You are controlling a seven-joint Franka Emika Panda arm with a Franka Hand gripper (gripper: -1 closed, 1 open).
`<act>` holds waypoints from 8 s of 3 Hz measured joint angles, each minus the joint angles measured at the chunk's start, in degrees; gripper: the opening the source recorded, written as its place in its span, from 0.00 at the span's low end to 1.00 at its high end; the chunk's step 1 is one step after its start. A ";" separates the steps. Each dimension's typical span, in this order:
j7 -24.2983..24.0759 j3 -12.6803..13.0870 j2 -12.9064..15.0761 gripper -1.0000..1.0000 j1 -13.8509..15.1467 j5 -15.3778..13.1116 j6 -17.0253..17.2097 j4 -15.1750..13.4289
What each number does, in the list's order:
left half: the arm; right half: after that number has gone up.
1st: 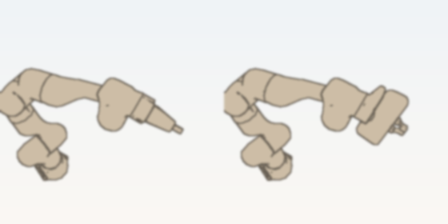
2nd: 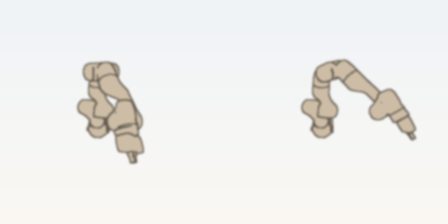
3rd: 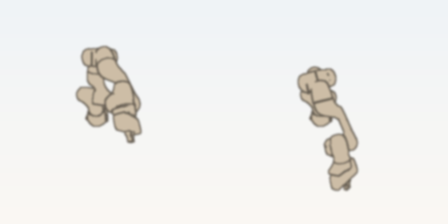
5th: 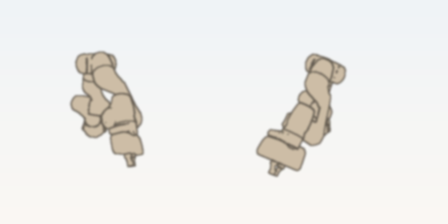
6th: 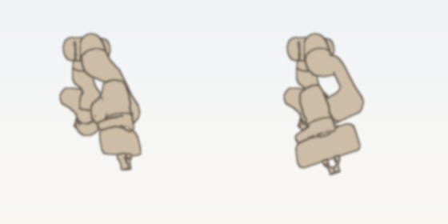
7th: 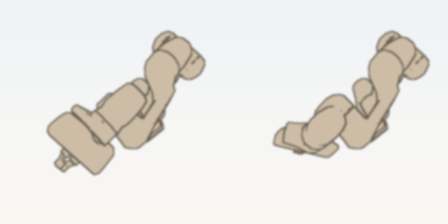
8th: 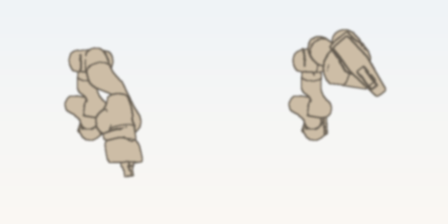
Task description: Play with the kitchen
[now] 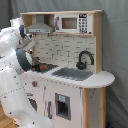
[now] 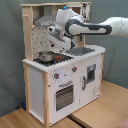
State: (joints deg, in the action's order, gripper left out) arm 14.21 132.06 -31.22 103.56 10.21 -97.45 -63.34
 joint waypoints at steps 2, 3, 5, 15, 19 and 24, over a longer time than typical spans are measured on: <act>4.70 5.31 -4.15 1.00 6.38 0.03 0.95 7.48; 7.34 8.21 -6.00 1.00 9.41 0.03 1.98 11.15; 15.17 12.52 -7.45 1.00 13.72 0.03 5.79 14.40; 10.12 13.90 -1.94 0.00 13.92 3.90 36.70 20.38; 1.54 13.81 6.06 0.00 13.56 -5.61 40.68 10.37; -0.15 13.96 19.74 0.00 7.67 -11.96 27.00 -14.66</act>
State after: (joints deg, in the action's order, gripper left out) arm 14.07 146.02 -11.47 111.23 -1.75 -70.45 -78.00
